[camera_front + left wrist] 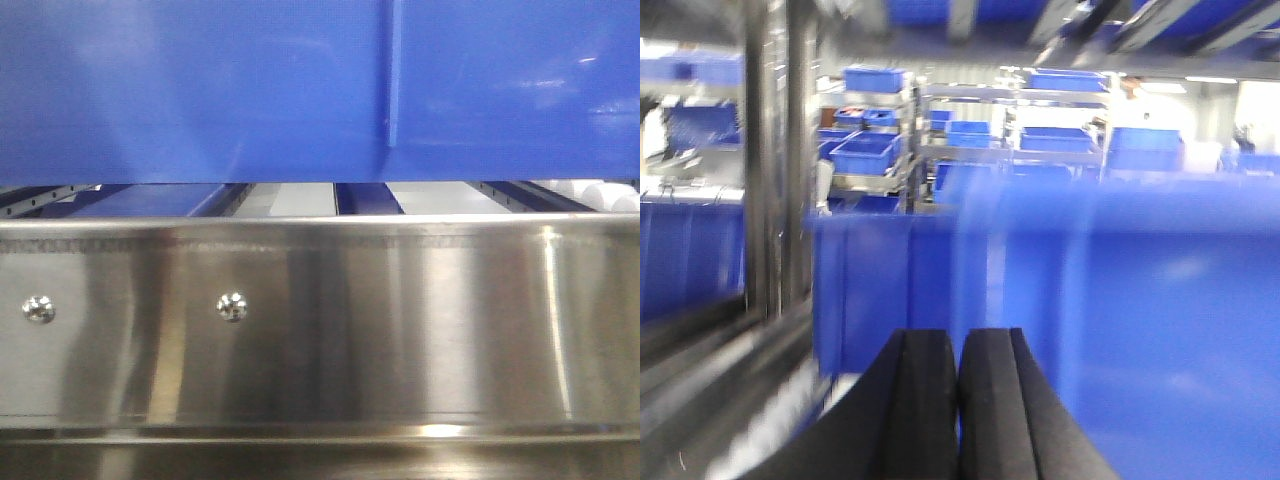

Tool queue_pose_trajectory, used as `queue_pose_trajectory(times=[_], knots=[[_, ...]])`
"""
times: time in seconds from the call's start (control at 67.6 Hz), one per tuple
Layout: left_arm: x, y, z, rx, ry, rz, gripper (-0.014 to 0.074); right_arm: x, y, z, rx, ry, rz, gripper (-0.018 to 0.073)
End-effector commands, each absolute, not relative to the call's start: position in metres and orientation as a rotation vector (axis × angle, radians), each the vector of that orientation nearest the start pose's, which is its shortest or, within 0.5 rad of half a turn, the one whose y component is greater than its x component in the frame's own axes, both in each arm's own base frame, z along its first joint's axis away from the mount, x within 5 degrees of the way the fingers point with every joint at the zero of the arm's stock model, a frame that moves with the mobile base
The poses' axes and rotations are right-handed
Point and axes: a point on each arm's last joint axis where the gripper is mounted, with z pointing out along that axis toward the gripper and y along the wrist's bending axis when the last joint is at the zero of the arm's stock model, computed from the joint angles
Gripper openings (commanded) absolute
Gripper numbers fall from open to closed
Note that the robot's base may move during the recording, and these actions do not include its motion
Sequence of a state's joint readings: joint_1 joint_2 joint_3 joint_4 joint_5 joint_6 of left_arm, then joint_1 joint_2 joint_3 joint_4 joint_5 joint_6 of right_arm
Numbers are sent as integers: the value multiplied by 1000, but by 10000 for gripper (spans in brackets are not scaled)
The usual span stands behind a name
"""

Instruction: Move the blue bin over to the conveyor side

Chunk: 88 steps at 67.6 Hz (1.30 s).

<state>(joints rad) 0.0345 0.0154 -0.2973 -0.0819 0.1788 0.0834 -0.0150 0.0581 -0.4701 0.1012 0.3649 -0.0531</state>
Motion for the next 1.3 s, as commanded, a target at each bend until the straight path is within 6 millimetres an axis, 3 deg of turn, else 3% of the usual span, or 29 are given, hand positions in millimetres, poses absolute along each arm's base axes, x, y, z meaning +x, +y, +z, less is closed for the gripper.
queue_pose_trajectory(times=[0.0,0.163,0.34,0.503,0.71,0.976,1.198,1.287], knots=[[26,0,321,13,1444,47,41,19,5,356,12,1486,81,-9],[22,-1,364,22,1471,52,196,26,8,391,-16,1468,175,290],[28,-1,395,28,1507,46,387,42,13,400,-99,1484,265,564],[31,-2,414,71,1496,15,509,61,23,404,-180,1536,346,558],[45,-5,443,135,1595,-37,461,86,44,431,-308,1648,435,558],[75,-10,481,141,1713,-81,445,134,70,466,-435,1947,417,558],[108,-10,493,106,1911,-22,445,176,77,490,-351,2215,276,558],[124,-13,493,107,1994,-13,445,195,76,502,-261,2205,202,558]])
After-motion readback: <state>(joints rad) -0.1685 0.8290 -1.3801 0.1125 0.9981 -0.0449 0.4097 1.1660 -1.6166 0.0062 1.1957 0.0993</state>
